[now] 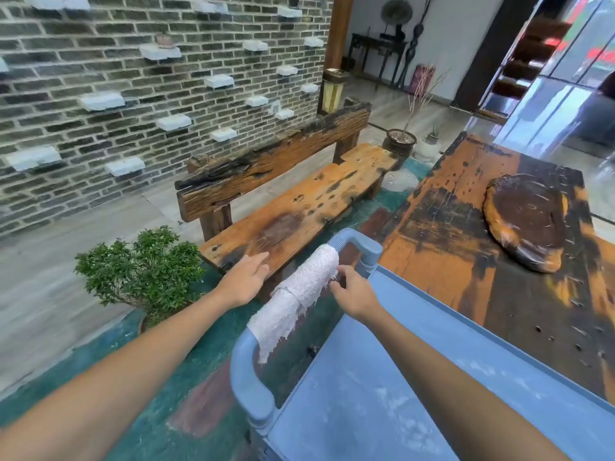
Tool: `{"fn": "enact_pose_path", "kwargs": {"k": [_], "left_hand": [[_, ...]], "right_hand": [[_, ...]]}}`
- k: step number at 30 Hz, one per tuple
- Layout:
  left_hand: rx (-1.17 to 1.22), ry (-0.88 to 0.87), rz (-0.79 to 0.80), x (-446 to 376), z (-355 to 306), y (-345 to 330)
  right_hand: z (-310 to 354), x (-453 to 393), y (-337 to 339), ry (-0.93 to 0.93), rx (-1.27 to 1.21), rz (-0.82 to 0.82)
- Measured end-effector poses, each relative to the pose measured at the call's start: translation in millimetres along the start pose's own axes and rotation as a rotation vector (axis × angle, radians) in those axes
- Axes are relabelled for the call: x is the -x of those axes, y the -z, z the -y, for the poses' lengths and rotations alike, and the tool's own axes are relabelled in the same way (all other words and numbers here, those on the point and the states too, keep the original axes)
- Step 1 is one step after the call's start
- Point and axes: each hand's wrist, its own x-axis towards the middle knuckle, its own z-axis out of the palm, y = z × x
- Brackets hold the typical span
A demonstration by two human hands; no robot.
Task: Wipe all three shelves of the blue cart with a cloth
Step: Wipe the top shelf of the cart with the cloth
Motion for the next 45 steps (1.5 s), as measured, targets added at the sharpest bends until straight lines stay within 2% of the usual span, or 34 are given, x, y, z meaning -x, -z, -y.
{"fn": "enact_pose_path", "kwargs": {"k": [5,10,13,16,20,22,24,26,29,37,45], "left_hand": [[0.273,0.144,0.108,-38.4,6.8,-20.3],[0.431,0.263,0.258,-60.7,8.7,-50.6],[0.678,0.432,0.451,-68.0,16.0,-66.1],[0.784,0.484,0.459,-73.5,29.2,-70.0],[0.989,0.388,0.473,-81.6,29.1,-58.3],[1.035,0.339,0.38,-86.1,27.8,-50.0],[1.057,0.285,0.216,-90.3,23.9,-40.1],[1.025,0.217,0.115,-91.0,14.2,-27.2],[0.891,0.095,0.045,-88.6,-2.6,-6.2],[0.592,-0.264,0.007,-58.4,-65.3,27.0],[0.559,-0.443,-0.04,-8.6,-133.9,36.3]], "right_hand": [[3.0,-31.1,-5.4,-0.168,-0.292,0.037],[1.9,-41.5,-12.6,-0.239,-0.581,0.002],[-3.1,-42.3,-5.9,-0.276,-0.645,-0.021],[-10.9,-43.5,4.5,-0.276,-0.668,0.031],[-13.7,-38.9,15.5,-0.159,-0.605,0.029],[-13.4,-34.5,20.6,-0.122,-0.644,0.053],[-14.4,-29.1,26.0,-0.101,-0.684,0.078],[-16.9,-22.7,30.8,-0.066,-0.617,0.05],[-19.3,-12.3,38.0,-0.025,-0.544,-0.039],[-16.9,36.9,82.3,0.071,-0.442,-0.259],[-30.0,116.6,135.8,0.152,-0.344,-0.454]]}}
